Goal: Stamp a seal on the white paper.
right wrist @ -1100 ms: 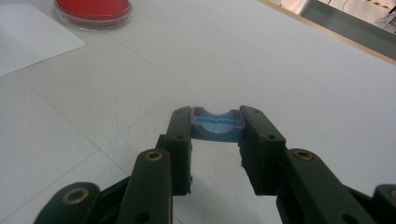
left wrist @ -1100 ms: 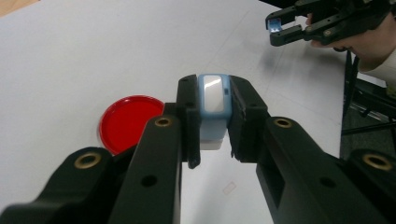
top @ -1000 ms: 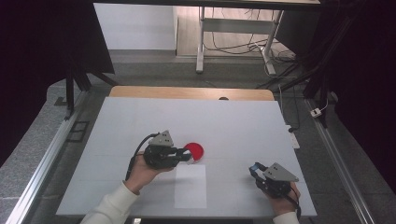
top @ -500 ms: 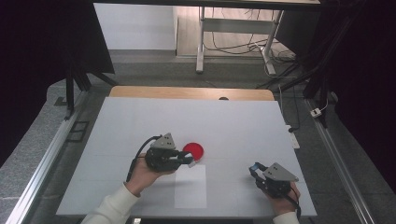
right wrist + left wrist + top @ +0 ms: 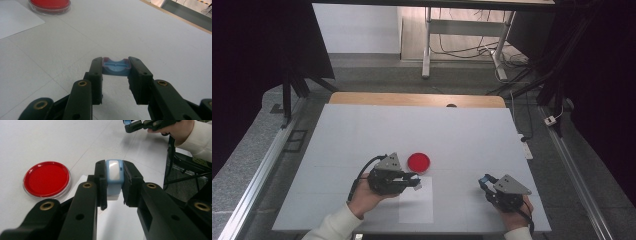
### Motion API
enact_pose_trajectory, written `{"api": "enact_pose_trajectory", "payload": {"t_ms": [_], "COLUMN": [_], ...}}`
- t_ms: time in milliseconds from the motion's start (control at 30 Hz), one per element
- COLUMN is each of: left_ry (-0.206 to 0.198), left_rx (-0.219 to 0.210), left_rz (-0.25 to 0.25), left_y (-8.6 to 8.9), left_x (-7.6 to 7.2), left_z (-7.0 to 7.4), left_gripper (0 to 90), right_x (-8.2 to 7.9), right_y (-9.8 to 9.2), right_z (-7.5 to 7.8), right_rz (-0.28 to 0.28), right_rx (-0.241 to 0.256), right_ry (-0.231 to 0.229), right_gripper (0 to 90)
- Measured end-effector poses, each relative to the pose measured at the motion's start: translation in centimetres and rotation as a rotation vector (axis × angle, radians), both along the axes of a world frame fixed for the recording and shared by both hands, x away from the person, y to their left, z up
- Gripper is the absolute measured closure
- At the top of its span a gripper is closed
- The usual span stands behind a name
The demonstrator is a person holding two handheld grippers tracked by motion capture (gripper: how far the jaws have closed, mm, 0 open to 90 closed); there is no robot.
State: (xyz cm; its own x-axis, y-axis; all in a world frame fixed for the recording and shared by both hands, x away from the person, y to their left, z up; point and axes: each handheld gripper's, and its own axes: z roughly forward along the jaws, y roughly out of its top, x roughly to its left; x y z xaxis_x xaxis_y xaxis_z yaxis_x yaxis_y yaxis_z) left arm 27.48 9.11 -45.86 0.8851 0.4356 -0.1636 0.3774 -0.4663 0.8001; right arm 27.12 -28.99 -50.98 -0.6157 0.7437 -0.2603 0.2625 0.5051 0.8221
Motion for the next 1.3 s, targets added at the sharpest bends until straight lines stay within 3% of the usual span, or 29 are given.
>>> {"api": "enact_pose_trajectory", "payload": {"t_ms": [800,1000,1300], "left_ry": [0.001,-0.035,-0.041], "left_rx": [0.063,0.084,0.096], "left_rz": [-0.012,-0.009,-0.007], "left_y": [-0.8,-1.0,-1.1], "left_x": [-0.6,-0.5,-0.3], "left_z": [-2.4,-2.8,-3.5], "left_gripper": [75.3,75.3,75.3], "right_x": [0.1,0.1,0.1], "right_y": [0.1,0.1,0.2], "right_z": [-0.1,-0.2,-0.2], "right_rz": [-0.001,0.001,0.0], "right_rx": [-0.006,-0.002,-0.004], "right_ry": [0.005,0.005,0.006], "right_gripper": [65.1,65.1,65.1]}}
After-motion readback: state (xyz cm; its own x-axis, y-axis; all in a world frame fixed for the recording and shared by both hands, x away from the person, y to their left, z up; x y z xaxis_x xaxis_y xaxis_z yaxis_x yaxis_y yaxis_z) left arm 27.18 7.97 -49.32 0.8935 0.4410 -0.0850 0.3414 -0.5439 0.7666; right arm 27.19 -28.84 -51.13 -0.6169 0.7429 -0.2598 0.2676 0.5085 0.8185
